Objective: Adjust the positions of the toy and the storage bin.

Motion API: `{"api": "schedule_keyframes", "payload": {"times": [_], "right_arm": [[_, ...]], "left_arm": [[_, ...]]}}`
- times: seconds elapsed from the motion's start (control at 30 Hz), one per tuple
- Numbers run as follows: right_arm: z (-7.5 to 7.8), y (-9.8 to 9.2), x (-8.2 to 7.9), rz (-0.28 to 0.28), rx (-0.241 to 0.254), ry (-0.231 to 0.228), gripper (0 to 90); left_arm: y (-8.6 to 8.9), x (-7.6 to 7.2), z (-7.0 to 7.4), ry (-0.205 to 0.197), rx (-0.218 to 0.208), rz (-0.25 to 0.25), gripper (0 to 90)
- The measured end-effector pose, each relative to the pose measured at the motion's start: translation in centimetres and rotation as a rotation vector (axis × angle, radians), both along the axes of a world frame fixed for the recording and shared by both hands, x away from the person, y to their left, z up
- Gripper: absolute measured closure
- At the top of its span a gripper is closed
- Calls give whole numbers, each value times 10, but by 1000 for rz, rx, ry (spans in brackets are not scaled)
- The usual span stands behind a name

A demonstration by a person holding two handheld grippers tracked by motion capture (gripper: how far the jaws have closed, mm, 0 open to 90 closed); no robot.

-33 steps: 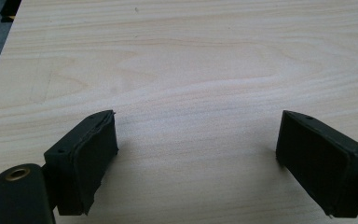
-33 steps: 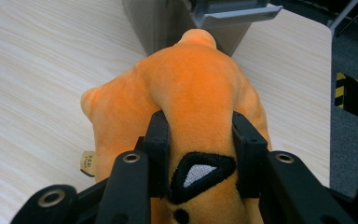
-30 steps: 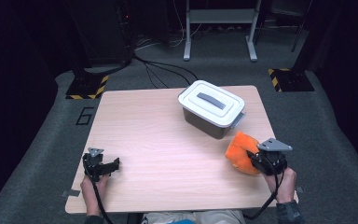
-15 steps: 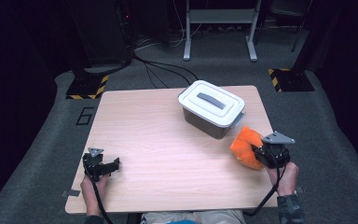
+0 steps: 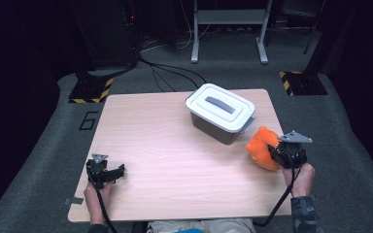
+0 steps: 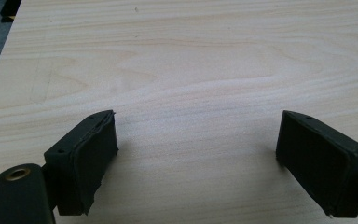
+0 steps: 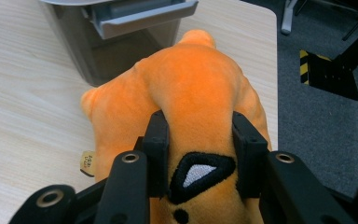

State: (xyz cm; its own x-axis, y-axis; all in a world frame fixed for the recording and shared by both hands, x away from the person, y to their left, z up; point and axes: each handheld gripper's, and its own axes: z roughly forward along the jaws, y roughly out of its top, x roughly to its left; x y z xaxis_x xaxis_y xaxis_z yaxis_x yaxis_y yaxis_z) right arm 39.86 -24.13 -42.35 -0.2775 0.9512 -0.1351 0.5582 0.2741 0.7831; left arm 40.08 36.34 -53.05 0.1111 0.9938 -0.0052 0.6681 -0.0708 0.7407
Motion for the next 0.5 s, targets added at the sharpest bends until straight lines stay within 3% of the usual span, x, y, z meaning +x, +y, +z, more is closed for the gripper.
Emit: {"api": "schedule_keyframes", "payload": {"times": [0.5], "right_arm": [[-11,-7,17,-50,31,25,615]], "left_arm": [[0,0,0,0,0,0,121]]}}
